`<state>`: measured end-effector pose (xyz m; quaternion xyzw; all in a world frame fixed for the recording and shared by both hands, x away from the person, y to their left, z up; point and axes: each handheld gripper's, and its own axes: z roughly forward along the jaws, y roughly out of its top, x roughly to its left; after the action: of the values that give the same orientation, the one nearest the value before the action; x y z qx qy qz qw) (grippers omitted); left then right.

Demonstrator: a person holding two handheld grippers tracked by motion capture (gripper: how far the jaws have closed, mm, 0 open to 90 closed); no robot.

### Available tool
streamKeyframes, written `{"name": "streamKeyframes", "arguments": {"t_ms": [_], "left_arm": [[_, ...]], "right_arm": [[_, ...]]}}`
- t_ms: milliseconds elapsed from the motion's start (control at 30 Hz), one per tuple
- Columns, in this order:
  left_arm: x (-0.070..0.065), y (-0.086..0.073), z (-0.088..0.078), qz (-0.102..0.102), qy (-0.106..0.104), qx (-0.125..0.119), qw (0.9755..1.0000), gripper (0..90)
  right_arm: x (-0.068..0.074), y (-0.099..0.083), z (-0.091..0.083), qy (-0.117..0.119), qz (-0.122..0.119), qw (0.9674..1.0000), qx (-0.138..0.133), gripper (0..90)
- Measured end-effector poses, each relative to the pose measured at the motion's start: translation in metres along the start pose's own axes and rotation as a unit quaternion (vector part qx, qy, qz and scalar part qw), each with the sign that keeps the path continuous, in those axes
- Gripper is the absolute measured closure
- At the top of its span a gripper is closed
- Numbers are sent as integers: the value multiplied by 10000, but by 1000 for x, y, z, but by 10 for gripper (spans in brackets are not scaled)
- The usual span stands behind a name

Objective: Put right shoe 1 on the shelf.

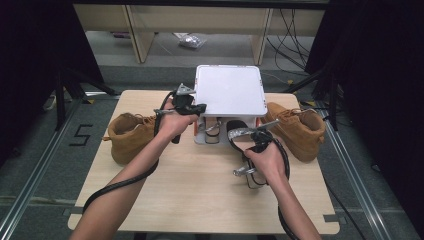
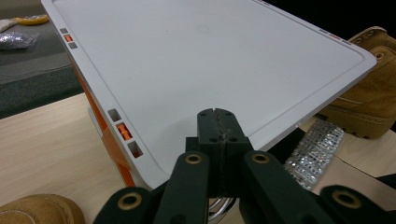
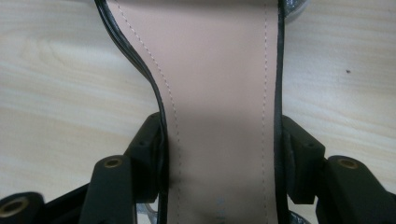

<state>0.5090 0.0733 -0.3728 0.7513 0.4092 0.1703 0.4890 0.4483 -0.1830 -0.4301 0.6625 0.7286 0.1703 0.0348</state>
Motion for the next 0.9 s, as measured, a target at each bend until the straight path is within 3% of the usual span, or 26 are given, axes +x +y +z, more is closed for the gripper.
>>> {"name": "streamKeyframes", "arguments": {"t_ms": [200,300,433,467,600,800,833,900], "left_arm": [[1,0,-1,69,-1,46,10000,896],[0,0,0,-8,0,0,10000,896],[-1,0,0,18,18,1,10000,897],[-1,1,0,33,31,36,10000,896],[0,1,-1,55,21,47,10000,896],[0,0,-1,60,12,54,10000,896],[0,0,0,22,14,17,10000,896],[-1,0,0,14,17,6,10000,896]], "right_arm": [[9,12,11,-129,69,9999,-27,438],[12,17,15,-203,77,9997,-116,437],[15,22,22,-255,159,9995,-68,437],[17,24,24,-235,278,9993,-65,437],[18,24,25,-427,226,9987,-140,437],[16,22,25,-356,216,9990,-134,437],[17,21,26,-421,308,9984,-228,437],[15,21,26,-448,344,9984,-91,437]]}}
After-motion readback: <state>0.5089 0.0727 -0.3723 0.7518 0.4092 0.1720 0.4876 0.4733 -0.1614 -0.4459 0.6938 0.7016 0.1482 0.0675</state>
